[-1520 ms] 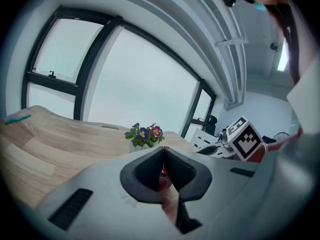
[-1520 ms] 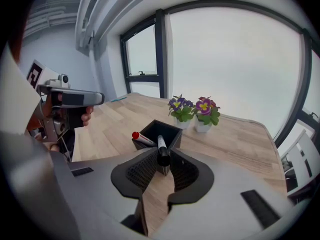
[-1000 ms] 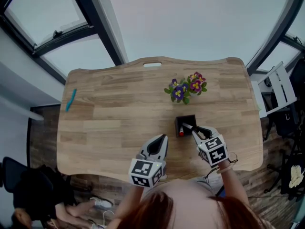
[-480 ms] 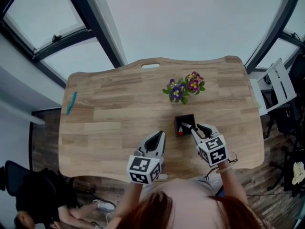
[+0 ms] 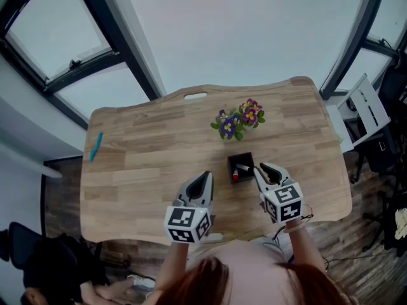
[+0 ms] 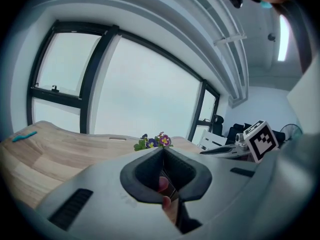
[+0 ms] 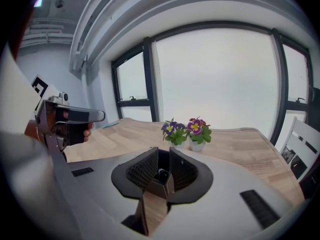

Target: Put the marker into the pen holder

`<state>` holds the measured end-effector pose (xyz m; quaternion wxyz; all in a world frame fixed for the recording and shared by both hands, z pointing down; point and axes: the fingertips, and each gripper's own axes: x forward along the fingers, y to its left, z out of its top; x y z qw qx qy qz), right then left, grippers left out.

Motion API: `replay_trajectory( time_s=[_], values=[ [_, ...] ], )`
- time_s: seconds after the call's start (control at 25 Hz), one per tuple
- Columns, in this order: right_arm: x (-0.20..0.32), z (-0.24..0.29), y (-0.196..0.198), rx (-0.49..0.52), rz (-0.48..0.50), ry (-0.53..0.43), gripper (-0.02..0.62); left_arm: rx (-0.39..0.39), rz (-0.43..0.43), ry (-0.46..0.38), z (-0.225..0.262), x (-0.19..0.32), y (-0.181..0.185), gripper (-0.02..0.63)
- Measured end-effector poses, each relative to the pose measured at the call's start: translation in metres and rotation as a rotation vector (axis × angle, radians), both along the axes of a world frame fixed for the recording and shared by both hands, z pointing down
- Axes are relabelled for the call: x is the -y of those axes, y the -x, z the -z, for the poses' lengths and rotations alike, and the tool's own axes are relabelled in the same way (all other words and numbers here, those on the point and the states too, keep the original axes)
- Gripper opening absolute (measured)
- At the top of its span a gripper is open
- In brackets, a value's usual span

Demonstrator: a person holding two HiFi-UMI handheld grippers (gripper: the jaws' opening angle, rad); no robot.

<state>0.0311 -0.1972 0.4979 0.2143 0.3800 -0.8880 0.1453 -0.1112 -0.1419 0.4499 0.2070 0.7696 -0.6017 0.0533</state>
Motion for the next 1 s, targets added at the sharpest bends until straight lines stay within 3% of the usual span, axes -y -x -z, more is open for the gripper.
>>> replay_trajectory(
  time_s=[0.64, 1.0],
  values=[
    [-0.015, 0.057, -0.023, 0.108, -0.118, -0.177, 0.002, 0.021, 0.011, -0.074, 0.038, -0.015, -0.017, 0.002],
    [-0.019, 0.089, -0.034, 0.140, -0.116, -0.274, 0.002, 0.033, -0.006, -0.112, 0.057, -0.015, -0.032, 0.002]
  ],
)
